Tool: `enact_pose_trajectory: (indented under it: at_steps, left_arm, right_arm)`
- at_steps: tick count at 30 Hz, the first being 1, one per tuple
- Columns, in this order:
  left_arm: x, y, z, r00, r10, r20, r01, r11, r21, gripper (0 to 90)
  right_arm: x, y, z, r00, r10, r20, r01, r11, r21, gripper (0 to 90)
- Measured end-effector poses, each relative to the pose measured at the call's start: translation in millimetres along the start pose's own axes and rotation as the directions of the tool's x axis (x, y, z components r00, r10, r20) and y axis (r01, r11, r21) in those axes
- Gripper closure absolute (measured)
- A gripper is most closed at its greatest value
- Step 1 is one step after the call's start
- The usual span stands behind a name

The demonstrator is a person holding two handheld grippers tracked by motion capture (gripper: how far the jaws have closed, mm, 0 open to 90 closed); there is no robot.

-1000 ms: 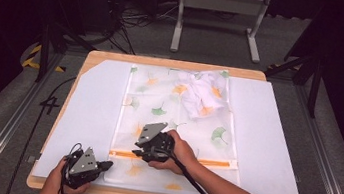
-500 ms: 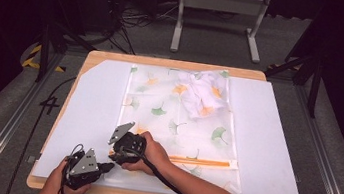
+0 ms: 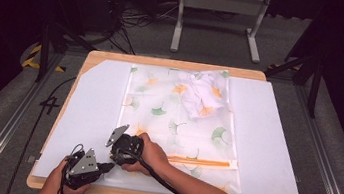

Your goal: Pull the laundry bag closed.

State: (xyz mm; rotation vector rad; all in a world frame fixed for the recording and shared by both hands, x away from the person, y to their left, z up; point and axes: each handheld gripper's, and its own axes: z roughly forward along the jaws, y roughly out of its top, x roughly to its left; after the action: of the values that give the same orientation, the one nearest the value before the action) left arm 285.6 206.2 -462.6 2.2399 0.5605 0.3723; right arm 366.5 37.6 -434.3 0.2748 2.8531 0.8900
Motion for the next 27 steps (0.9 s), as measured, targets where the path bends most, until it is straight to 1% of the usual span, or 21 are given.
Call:
enact_pose_trajectory:
  at_steps: [1, 2, 5, 7, 8, 9, 10, 12, 13, 14, 15, 16, 17, 18, 19, 20, 22, 23, 26, 27]
  left_arm:
    - [0.0, 0.1, 0.2, 1.0, 0.001, 0.001, -0.001, 1.0, -0.001, 90.0]
    - [0.1, 0.2, 0.1, 1.0, 0.0, 0.002, 0.0, 1.0, 0.0, 90.0]
    - [0.2, 0.5, 0.2, 1.0, -0.005, 0.003, 0.005, 1.0, 0.002, 90.0]
    - [0.3, 0.2, 0.1, 0.9999, -0.012, 0.005, 0.012, 0.9999, 0.0, 90.0]
    - [0.5, 0.1, 0.2, 0.9999, -0.014, 0.007, 0.014, 0.9999, -0.001, 90.0]
    - [0.9, 0.0, 0.2, 0.9999, -0.013, 0.008, 0.013, 0.9999, -0.002, 90.0]
    - [1.2, -0.1, 0.1, 0.9999, -0.013, 0.008, 0.013, 0.9999, -0.003, 90.0]
    - [1.7, -0.3, 0.2, 0.9998, -0.016, 0.012, 0.016, 0.9999, -0.005, 90.0]
    - [1.7, -0.3, 0.3, 0.9998, -0.018, 0.014, 0.018, 0.9998, -0.005, 90.0]
    - [1.7, -0.2, 0.2, 0.9998, -0.014, 0.012, 0.015, 0.9999, -0.005, 90.0]
    - [1.6, -0.3, 0.2, 0.9998, -0.015, 0.013, 0.015, 0.9999, -0.004, 90.0]
    - [1.8, -0.3, 0.2, 0.9998, -0.013, 0.012, 0.013, 0.9999, -0.005, 90.0]
    - [1.9, -0.3, 0.2, 0.9998, -0.013, 0.014, 0.014, 0.9999, -0.004, 90.0]
    - [1.9, -0.3, 0.3, 0.9998, -0.015, 0.015, 0.016, 0.9999, -0.005, 90.0]
    - [2.2, -0.3, 0.3, 0.9998, -0.015, 0.016, 0.015, 0.9999, -0.004, 90.0]
    - [2.1, -0.2, 0.3, 0.9998, -0.015, 0.016, 0.015, 0.9999, -0.004, 90.0]
    - [1.6, 0.1, 0.3, 0.9999, -0.01, 0.012, 0.01, 0.9999, -0.001, 90.0]
    - [1.6, 0.1, 0.3, 0.9999, -0.011, 0.012, 0.011, 0.9999, -0.001, 90.0]
    - [2.7, -0.4, -0.1, 0.9998, -0.017, 0.013, 0.017, 0.9998, -0.006, 89.9]
    - [2.8, -0.5, -0.5, 0.9999, -0.016, 0.001, 0.016, 0.9999, -0.007, 89.1]
  right_arm:
    - [-0.6, -0.9, -1.3, 0.9999, -0.011, -0.009, 0.011, 1.0, 0.005, 72.5]
    - [-1.3, -1.8, -2.5, 0.9997, -0.014, -0.02, 0.014, 1.0, 0.017, 73.5]
    - [-1.4, 0.0, -2.6, 0.9993, -0.03, -0.024, 0.031, 0.999, 0.031, 74.6]
    - [-1.6, 2.5, -2.9, 0.999, -0.031, -0.033, 0.032, 0.998, 0.054, 76.1]
    - [-2.8, 3.8, -3.1, 0.9987, -0.022, -0.045, 0.025, 0.998, 0.065, 78.1]
    - [-4.3, 5.2, -3.5, 0.9986, -0.023, -0.048, 0.026, 0.997, 0.074, 82.1]
    - [-5.9, 6.8, -3.7, 0.9988, -0.022, -0.044, 0.026, 0.996, 0.09, 82.6]
    - [-11.1, 9.8, -3.7, 0.9973, -0.015, -0.072, 0.024, 0.992, 0.126, 82.7]
    - [-12.4, 12.1, -3.4, 0.9961, -0.031, -0.083, 0.043, 0.989, 0.143, 82.6]
    - [-11.3, 14.0, -2.9, 0.9951, -0.056, -0.082, 0.069, 0.985, 0.156, 82.9]
    - [-9.4, 16.2, -2.6, 0.9926, -0.095, -0.075, 0.106, 0.98, 0.171, 82.9]
    - [-8.4, 17.7, -1.9, 0.9908, -0.116, -0.07, 0.127, 0.976, 0.177, 82.6]
    - [-6.3, 21.4, -0.3, 0.9848, -0.159, -0.068, 0.17, 0.965, 0.201, 81.8]
    - [-6.3, 21.4, -0.3, 0.9848, -0.159, -0.068, 0.17, 0.965, 0.201, 81.8]
    - [-6.4, 23.1, 0.2, 0.9821, -0.173, -0.075, 0.185, 0.959, 0.215, 81.2]
    - [-9.0, 25.4, 1.1, 0.9811, -0.169, -0.094, 0.187, 0.956, 0.227, 81.1]
    - [-10.8, 25.9, 2.3, 0.9804, -0.165, -0.107, 0.186, 0.955, 0.232, 82.1]
    - [-11.4, 25.9, 2.4, 0.9787, -0.172, -0.111, 0.194, 0.954, 0.229, 82.7]
    - [-11.5, 26.2, 2.0, 0.9778, -0.176, -0.113, 0.199, 0.952, 0.233, 82.9]
    - [-11.4, 26.2, 2.0, 0.9771, -0.181, -0.112, 0.203, 0.951, 0.233, 82.9]
